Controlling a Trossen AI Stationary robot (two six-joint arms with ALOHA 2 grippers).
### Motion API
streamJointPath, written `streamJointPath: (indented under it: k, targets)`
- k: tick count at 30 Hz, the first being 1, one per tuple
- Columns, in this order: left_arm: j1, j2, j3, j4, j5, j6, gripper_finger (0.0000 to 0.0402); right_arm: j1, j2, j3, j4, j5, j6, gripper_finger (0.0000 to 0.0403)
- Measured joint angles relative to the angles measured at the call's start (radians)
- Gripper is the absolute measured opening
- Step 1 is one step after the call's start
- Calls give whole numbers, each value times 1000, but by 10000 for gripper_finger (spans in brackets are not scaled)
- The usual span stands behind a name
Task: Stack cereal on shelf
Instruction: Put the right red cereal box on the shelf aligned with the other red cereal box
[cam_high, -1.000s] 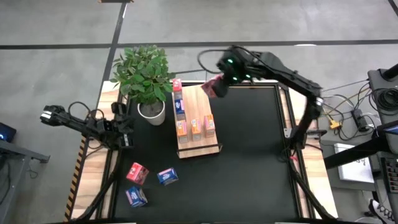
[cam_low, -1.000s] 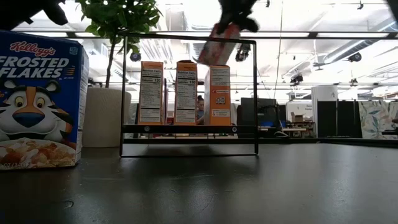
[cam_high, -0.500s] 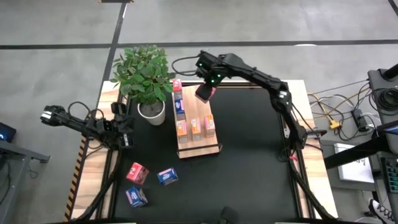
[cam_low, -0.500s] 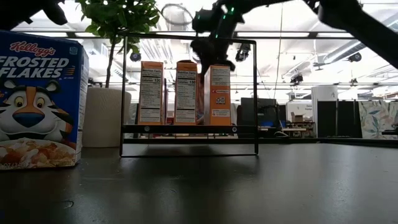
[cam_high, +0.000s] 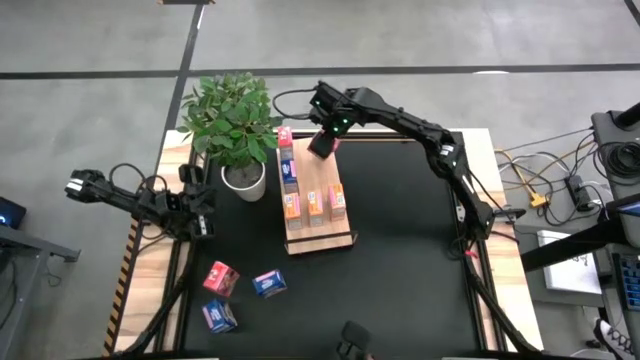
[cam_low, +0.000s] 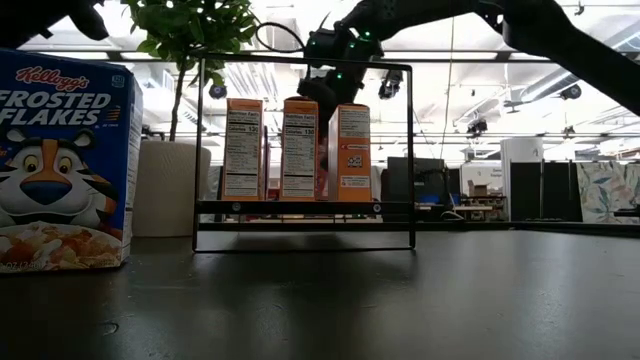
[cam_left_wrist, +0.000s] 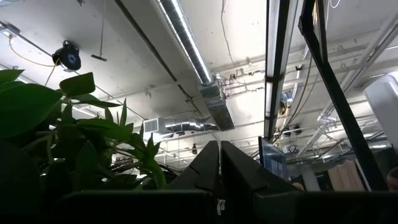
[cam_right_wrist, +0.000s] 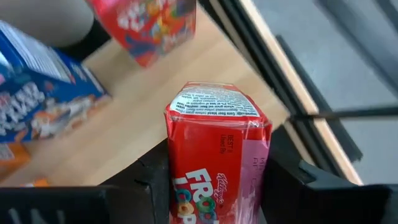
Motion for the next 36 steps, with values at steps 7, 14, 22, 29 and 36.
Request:
streamJointPath:
  k: [7, 14, 22, 29, 36]
  targets:
    - [0, 0, 0, 0, 0, -14, 0, 0, 0, 0, 54, 0, -33, 212]
    - [0, 0, 0, 0, 0, -15, 0, 0, 0, -2, 65, -6, -50, 242]
    - [0, 1, 0, -1, 0, -23, 0, 2, -2, -1, 77, -7, -50, 272]
    - [0, 1, 0, -1, 0, -23, 0, 7, -44, 1, 80, -7, -54, 274]
    - [0, 0, 0, -1, 0, -23, 0, 12, -85, 1, 79, -8, -90, 258]
